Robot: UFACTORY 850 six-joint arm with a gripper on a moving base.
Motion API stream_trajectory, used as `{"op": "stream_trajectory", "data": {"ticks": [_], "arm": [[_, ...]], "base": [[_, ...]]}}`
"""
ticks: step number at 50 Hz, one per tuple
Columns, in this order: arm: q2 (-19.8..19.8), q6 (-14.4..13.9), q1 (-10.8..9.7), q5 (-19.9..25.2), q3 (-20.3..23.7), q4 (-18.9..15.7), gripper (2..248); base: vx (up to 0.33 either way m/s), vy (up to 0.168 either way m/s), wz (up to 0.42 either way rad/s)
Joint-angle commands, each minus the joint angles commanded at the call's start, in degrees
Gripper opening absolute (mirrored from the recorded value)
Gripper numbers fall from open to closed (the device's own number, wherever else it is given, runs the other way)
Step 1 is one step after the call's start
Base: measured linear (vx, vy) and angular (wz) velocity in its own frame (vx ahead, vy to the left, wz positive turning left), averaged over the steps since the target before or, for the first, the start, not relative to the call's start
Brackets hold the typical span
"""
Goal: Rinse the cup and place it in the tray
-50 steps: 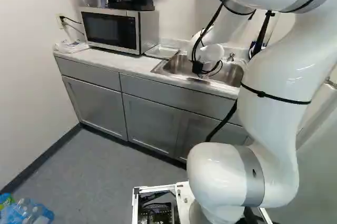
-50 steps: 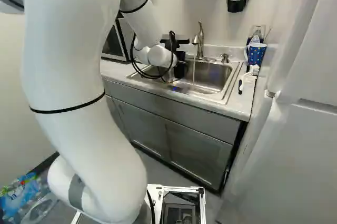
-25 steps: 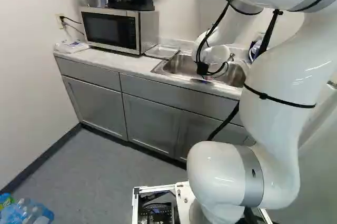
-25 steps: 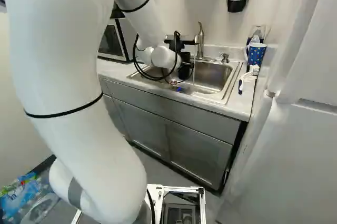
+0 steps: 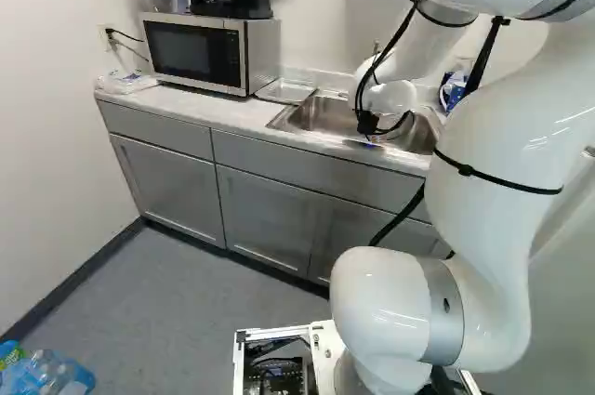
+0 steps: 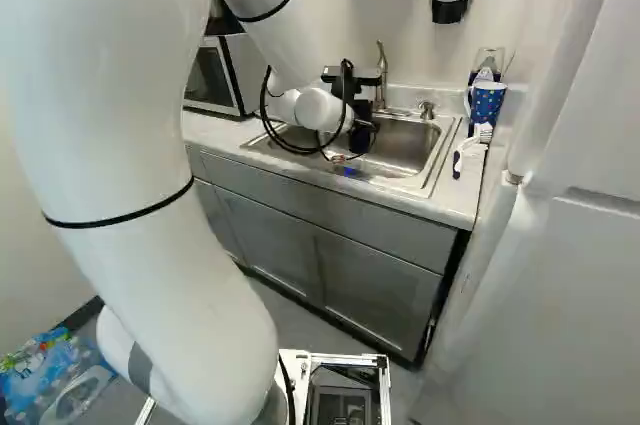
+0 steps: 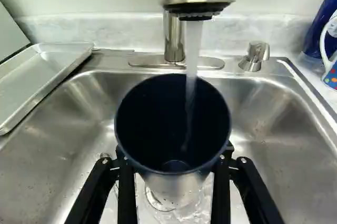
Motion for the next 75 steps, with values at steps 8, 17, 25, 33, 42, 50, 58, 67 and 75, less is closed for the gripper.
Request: {"op": "stream_trajectory", "data": {"ticks": [8, 17, 25, 33, 42, 50, 58, 67, 75], "arm": [[-0.6, 0.0, -0.7, 0.0, -0.6, 0.0, 125], [-1.2, 0.0, -1.1, 0.0, -1.3, 0.0, 125], [-1.3, 0.0, -1.0, 0.0, -1.5, 0.0, 125], [-1.3, 0.0, -1.0, 0.0, -1.5, 0.0, 125], [-1.3, 0.0, -1.0, 0.0, -1.5, 0.0, 125], [-1.3, 0.0, -1.0, 0.0, -1.5, 0.0, 125], [-1.3, 0.0, -1.0, 0.0, -1.5, 0.0, 125], [-1.3, 0.0, -1.0, 0.0, -1.5, 0.0, 125], [-1.3, 0.0, -1.0, 0.0, -1.5, 0.0, 125]], "base": [[0.0, 0.0, 0.0], [0.0, 0.0, 0.0], [0.0, 0.0, 0.0], [0.0, 0.0, 0.0], [0.0, 0.0, 0.0], [0.0, 0.0, 0.0], [0.0, 0.0, 0.0], [0.0, 0.0, 0.0], [0.0, 0.0, 0.0]]}}
